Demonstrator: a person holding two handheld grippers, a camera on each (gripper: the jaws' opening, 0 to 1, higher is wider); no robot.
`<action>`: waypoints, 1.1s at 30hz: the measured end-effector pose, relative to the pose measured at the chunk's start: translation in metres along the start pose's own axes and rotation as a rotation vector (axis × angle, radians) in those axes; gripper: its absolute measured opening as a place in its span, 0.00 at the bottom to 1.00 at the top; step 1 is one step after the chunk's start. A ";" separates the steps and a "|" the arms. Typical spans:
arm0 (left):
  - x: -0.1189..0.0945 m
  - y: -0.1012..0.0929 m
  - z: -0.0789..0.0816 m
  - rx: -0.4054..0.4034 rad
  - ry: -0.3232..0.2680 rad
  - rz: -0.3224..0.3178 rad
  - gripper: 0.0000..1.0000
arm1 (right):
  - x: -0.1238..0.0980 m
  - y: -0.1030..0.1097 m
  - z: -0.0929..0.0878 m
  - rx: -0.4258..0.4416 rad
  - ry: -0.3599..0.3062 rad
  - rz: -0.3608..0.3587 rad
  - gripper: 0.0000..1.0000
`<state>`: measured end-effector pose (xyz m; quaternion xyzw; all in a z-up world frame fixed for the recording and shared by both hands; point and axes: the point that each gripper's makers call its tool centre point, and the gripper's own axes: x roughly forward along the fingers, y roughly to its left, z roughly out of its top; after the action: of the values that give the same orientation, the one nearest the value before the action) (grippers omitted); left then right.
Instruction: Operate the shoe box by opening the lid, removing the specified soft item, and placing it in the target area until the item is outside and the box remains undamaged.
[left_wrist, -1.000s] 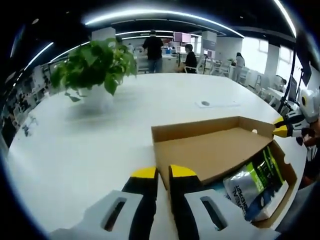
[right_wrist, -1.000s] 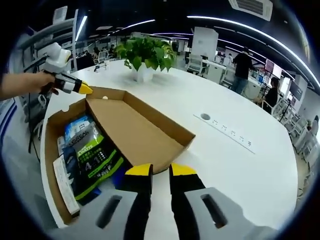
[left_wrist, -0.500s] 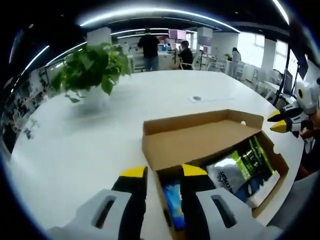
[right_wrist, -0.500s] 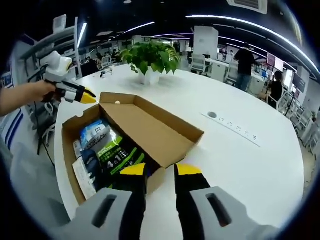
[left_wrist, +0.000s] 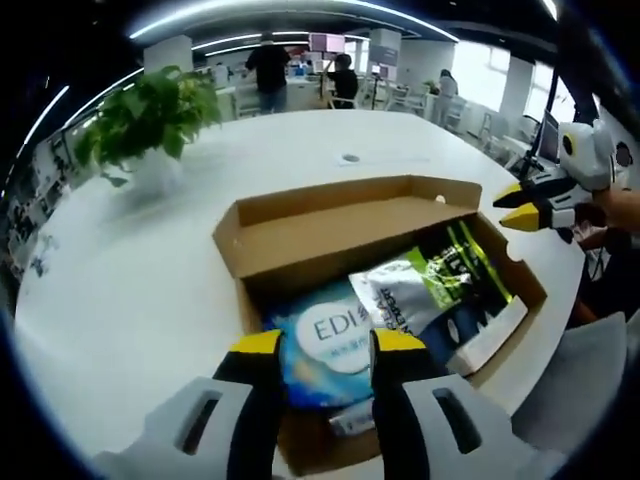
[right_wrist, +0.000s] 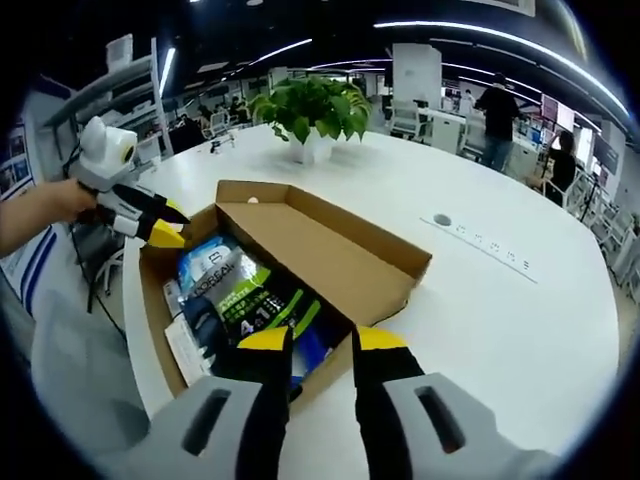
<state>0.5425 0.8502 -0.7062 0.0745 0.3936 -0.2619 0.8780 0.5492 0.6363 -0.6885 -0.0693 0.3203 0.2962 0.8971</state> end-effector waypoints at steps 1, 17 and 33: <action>0.001 -0.004 -0.004 0.002 0.012 -0.012 0.33 | 0.002 0.001 -0.001 0.002 0.006 0.003 0.22; 0.016 -0.033 -0.043 -0.070 0.145 -0.166 0.36 | 0.028 0.014 -0.010 -0.013 0.086 0.040 0.23; 0.026 -0.042 -0.045 -0.229 0.201 -0.282 0.34 | 0.052 0.019 -0.014 -0.080 0.201 0.048 0.25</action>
<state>0.5060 0.8194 -0.7531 -0.0559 0.5128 -0.3269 0.7919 0.5625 0.6729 -0.7301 -0.1268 0.3981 0.3220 0.8496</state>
